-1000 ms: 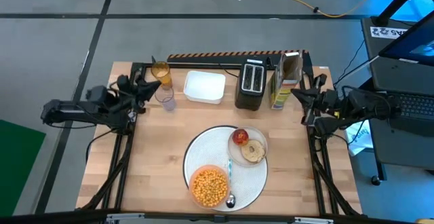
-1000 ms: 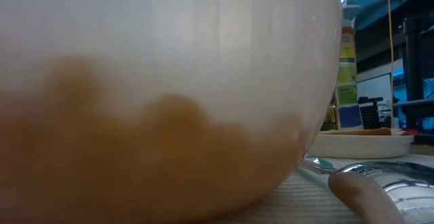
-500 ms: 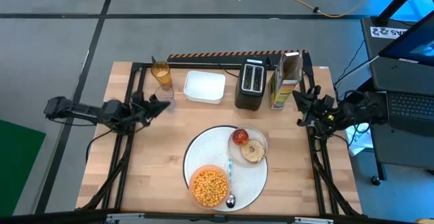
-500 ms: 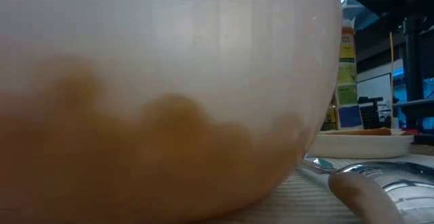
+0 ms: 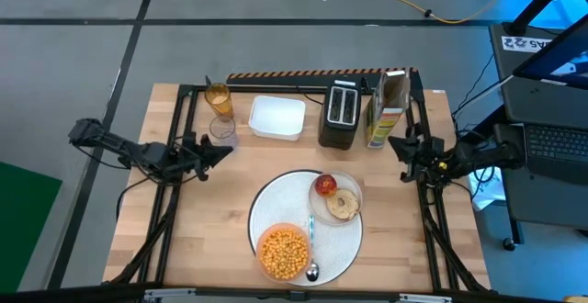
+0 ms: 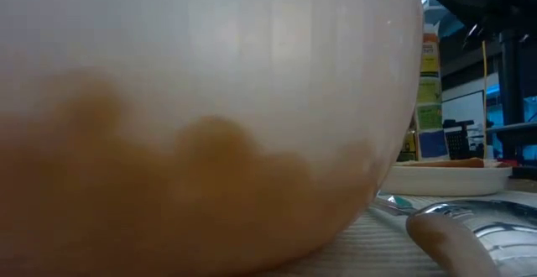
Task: Arrange a breakfast setting
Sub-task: Return to Home Position
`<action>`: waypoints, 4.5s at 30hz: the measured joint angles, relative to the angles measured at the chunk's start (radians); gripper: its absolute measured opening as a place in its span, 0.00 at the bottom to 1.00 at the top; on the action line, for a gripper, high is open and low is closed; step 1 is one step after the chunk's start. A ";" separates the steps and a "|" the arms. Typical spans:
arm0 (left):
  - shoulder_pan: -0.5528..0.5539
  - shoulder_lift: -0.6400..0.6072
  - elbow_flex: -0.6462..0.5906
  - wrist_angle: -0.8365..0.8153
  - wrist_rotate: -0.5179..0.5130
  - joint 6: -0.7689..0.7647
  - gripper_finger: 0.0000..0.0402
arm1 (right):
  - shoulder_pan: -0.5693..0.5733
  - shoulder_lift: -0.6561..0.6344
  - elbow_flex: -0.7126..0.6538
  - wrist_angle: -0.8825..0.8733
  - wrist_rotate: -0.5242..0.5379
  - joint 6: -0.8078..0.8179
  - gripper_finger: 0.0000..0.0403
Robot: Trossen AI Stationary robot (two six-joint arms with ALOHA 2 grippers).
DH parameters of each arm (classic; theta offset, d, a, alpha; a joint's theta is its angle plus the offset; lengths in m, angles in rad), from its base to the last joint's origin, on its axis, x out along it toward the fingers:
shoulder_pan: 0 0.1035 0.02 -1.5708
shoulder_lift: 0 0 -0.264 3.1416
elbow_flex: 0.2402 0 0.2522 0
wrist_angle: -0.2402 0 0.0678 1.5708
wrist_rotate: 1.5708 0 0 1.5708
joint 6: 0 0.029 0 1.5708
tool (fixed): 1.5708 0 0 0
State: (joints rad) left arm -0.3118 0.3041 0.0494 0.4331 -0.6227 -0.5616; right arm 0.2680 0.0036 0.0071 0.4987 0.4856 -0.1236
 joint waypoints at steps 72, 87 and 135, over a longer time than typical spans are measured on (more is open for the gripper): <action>-0.018 -0.298 0.000 -0.448 -0.064 -0.030 0.00 | 0.000 0.005 0.001 -0.426 -0.061 0.084 0.00; -0.018 -0.298 0.000 -0.448 -0.064 -0.030 0.00 | 0.000 0.006 0.001 -0.428 -0.061 0.084 0.00; -0.018 -0.298 0.000 -0.448 -0.064 -0.030 0.00 | 0.000 0.006 0.001 -0.430 -0.061 0.085 0.00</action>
State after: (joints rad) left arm -0.3294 0.0063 0.0498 -0.0147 -0.6865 -0.5919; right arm 0.2683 0.0097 0.0082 0.0692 0.4249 -0.0388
